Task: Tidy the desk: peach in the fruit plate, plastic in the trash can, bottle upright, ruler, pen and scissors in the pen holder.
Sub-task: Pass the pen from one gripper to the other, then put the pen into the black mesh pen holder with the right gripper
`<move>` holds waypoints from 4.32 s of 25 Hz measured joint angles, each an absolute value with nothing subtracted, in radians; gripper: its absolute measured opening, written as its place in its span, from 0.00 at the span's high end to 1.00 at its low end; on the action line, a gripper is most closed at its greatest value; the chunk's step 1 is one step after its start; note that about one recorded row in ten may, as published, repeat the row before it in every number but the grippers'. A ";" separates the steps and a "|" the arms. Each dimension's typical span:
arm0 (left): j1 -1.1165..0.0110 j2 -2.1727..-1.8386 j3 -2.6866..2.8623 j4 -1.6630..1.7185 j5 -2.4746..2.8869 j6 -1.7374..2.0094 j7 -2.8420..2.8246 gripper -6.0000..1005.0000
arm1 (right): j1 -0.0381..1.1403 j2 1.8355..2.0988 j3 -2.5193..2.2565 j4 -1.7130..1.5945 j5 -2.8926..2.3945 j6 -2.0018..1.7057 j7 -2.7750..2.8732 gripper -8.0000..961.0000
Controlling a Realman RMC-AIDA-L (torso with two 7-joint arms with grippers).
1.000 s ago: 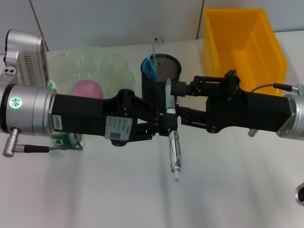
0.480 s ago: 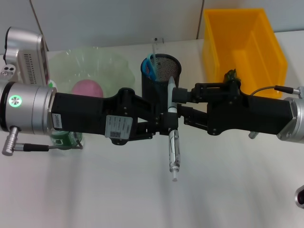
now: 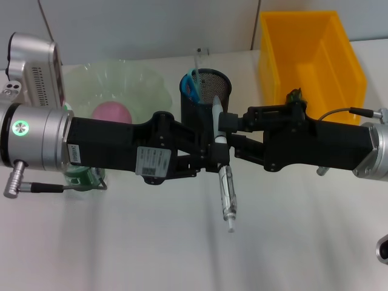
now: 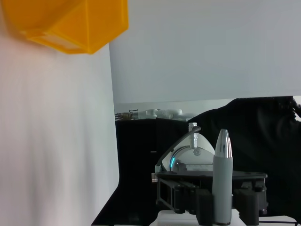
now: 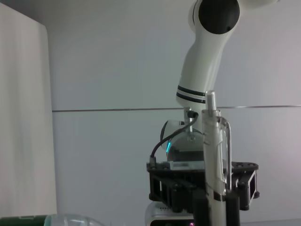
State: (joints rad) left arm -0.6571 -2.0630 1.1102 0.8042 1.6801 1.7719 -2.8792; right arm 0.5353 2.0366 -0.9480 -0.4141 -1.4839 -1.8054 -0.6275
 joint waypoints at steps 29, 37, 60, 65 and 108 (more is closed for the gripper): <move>-0.658 -2.063 1.114 0.800 1.661 1.779 -2.878 0.85 | 0.531 2.037 -0.945 -0.421 -1.498 -1.837 -0.626 0.85; -0.654 -2.063 1.110 0.799 1.657 1.778 -2.878 0.84 | 0.532 2.037 -0.947 -0.417 -1.498 -1.843 -0.626 0.85; -0.639 -2.049 1.099 0.800 1.638 1.781 -2.878 0.48 | 0.525 2.034 -0.880 -0.389 -1.479 -1.846 -0.578 0.85; -0.636 -2.049 1.105 0.802 1.639 1.781 -2.874 0.48 | 0.520 2.036 -0.843 -0.389 -1.474 -1.855 -0.545 0.85; -0.529 -2.064 0.848 0.972 1.644 1.945 -2.033 0.48 | 0.530 2.067 -0.541 -0.539 -1.390 -1.588 1.010 0.85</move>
State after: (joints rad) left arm -0.5290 -2.0641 0.8476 0.9719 1.6444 1.9449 -2.0327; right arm 0.5304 2.0673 -0.5414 -0.5390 -1.3903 -1.5883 1.0100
